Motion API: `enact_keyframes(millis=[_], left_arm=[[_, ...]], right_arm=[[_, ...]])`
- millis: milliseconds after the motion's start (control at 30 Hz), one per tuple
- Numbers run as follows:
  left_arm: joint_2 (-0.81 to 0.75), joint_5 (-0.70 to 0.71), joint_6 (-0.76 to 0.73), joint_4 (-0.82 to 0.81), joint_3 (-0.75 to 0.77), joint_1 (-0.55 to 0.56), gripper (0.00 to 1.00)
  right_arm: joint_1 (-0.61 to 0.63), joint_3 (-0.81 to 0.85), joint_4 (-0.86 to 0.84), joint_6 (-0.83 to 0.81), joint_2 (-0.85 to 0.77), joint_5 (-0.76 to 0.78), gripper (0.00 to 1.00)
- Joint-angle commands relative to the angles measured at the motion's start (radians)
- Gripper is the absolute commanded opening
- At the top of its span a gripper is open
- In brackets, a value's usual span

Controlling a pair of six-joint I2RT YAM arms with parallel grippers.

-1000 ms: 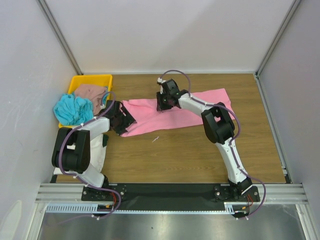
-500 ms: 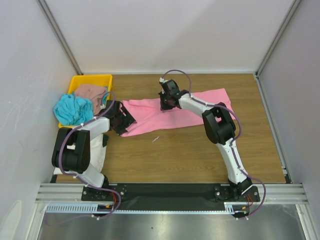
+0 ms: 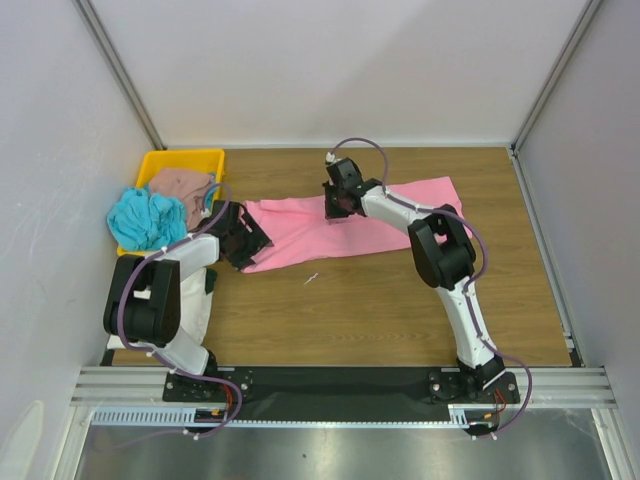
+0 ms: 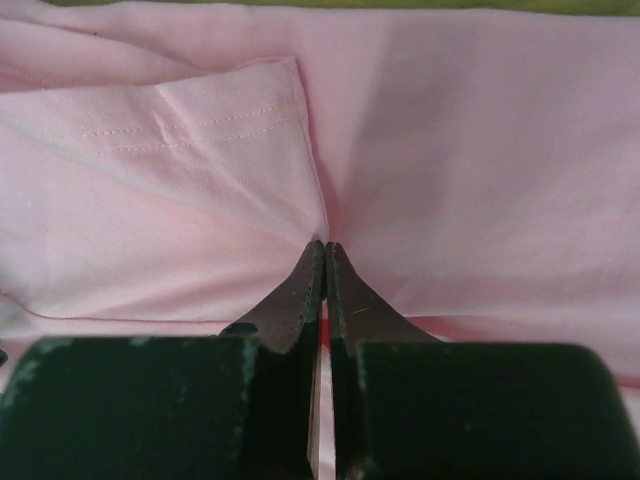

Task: Fold and stack the t-shirts
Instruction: Fold the tshirt

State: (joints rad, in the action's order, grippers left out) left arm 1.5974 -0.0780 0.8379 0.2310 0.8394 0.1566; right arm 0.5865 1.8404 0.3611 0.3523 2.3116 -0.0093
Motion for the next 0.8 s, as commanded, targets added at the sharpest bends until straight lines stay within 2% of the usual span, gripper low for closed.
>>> enact_keyframes(millis=[0,67,100,200,300,433,533,667,767], left_arm=[[-0.016,0.037,-0.022,0.083,-0.014,-0.005,0.78],[-0.025,0.037,-0.031,0.088,0.006,-0.005,0.79],[-0.036,0.034,-0.043,0.090,0.015,-0.005,0.78],[-0.056,0.015,-0.077,0.109,0.075,-0.005,0.79],[-0.089,0.007,-0.124,0.137,0.173,-0.005,0.80],[-0.109,0.018,-0.180,0.160,0.344,-0.006,0.83],[-0.067,0.026,-0.220,0.117,0.410,-0.009,0.83],[0.017,0.018,-0.266,0.051,0.454,-0.014,0.83],[0.073,0.032,-0.298,0.013,0.471,-0.017,0.82]], right_arm=[[-0.036,0.013,0.006,0.004,-0.061,0.023,0.04],[-0.036,0.017,0.001,-0.015,-0.078,-0.012,0.14],[-0.037,0.028,-0.005,-0.021,-0.084,-0.049,0.26],[-0.039,0.087,-0.024,-0.045,-0.092,-0.124,0.42],[-0.042,0.146,-0.036,-0.053,-0.061,-0.178,0.49],[-0.043,0.258,-0.028,-0.032,0.014,-0.198,0.49],[-0.043,0.278,-0.033,0.000,0.057,-0.183,0.48],[-0.048,0.267,-0.024,0.030,0.077,-0.114,0.47],[-0.056,0.241,-0.040,0.050,0.081,-0.124,0.47]])
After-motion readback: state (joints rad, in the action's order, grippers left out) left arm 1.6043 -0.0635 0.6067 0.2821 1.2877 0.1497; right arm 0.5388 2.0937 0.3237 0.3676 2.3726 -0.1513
